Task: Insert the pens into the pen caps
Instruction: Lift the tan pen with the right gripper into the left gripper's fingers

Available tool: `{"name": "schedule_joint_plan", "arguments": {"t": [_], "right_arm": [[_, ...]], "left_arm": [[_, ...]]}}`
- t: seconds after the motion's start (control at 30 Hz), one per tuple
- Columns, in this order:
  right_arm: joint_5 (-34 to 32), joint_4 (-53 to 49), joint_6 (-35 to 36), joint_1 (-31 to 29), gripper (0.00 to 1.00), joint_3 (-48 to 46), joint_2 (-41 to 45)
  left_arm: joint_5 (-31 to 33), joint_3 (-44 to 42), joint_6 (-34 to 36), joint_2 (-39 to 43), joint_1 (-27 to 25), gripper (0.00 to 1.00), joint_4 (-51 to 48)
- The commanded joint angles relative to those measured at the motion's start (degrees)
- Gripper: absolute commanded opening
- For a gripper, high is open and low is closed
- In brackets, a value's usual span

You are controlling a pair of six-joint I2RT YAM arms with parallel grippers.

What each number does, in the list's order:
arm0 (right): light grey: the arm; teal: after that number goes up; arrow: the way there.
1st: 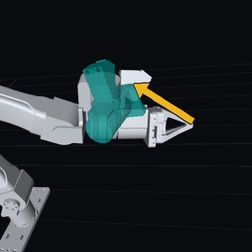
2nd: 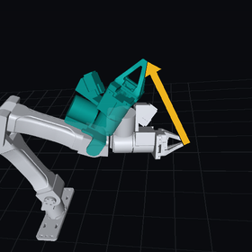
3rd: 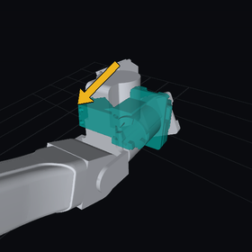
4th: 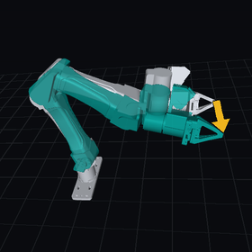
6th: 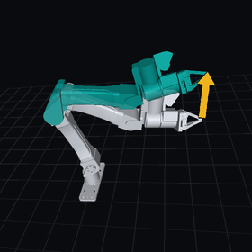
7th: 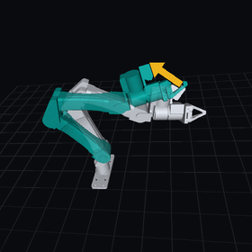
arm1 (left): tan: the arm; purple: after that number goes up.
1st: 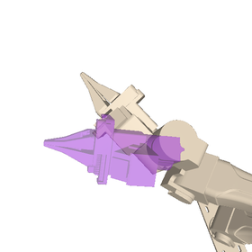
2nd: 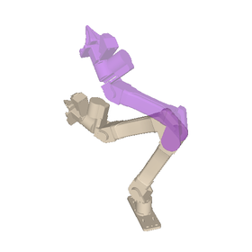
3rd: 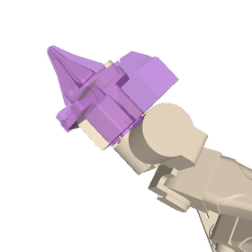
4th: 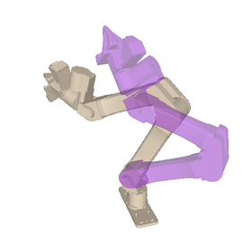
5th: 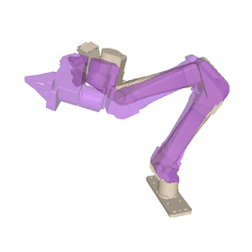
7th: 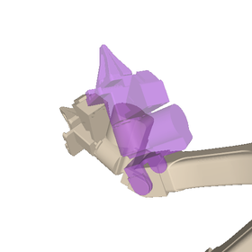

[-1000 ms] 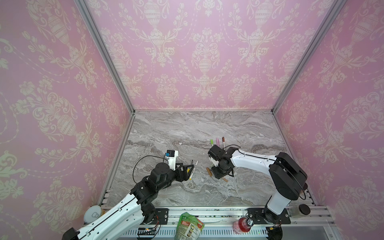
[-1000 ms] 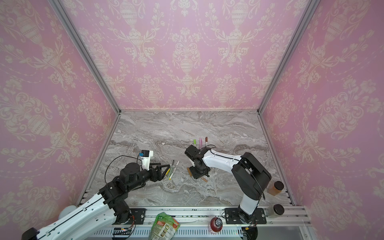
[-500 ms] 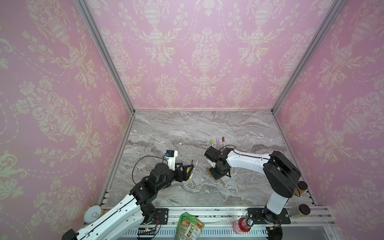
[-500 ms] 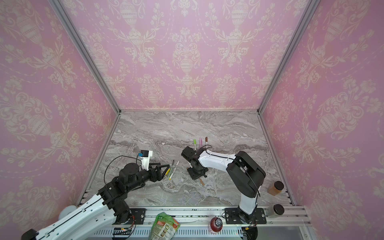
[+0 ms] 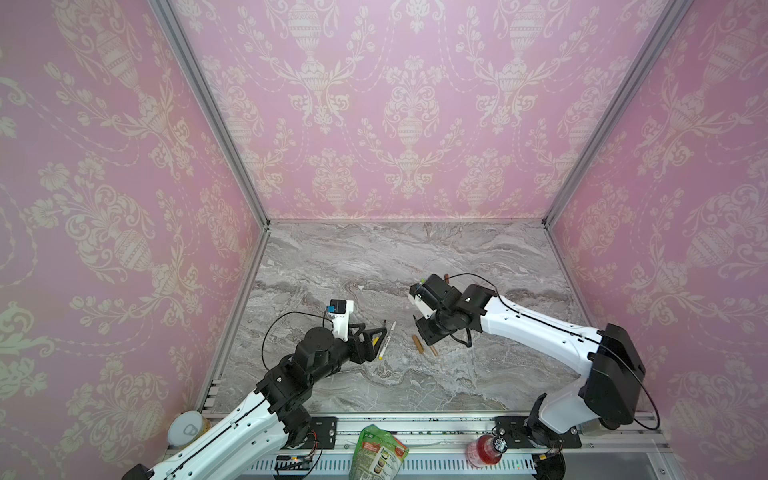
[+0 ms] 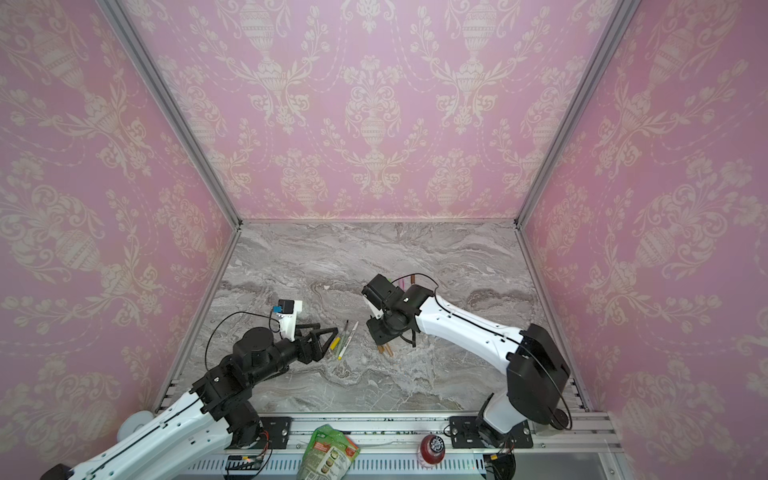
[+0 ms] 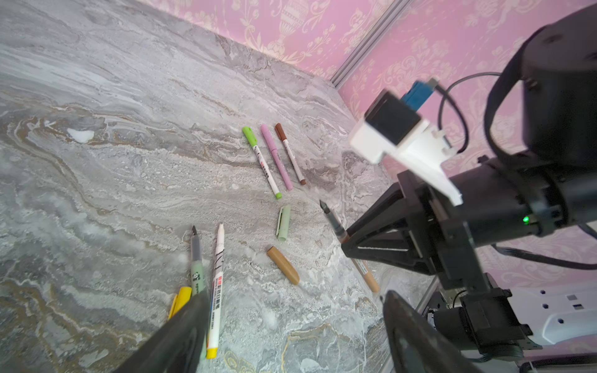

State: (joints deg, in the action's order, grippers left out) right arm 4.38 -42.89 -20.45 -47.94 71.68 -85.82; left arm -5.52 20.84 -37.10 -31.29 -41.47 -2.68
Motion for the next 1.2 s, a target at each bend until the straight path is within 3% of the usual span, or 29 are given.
{"name": "schedule_joint_plan", "arguments": {"t": [0.0,0.27,0.8,1.17], "right_arm": [[5.51,4.53,-5.18,2.0,0.1,1.72,2.61],[16.93,23.9,-17.54,4.18,0.05,-0.27,4.36],[20.05,28.3,-19.1,0.75,0.04,-1.45,2.85],[20.38,29.26,-19.0,0.68,0.04,-2.58,3.13]], "left_arm": [[-3.55,0.39,1.46,1.19,-0.13,0.86,5.14],[-13.13,-0.85,-0.53,-3.46,-0.14,0.86,12.67],[-9.21,-1.43,-2.98,-12.29,-0.1,0.83,26.02],[-6.75,-0.96,-2.19,-12.0,-0.17,0.41,24.5]]}}
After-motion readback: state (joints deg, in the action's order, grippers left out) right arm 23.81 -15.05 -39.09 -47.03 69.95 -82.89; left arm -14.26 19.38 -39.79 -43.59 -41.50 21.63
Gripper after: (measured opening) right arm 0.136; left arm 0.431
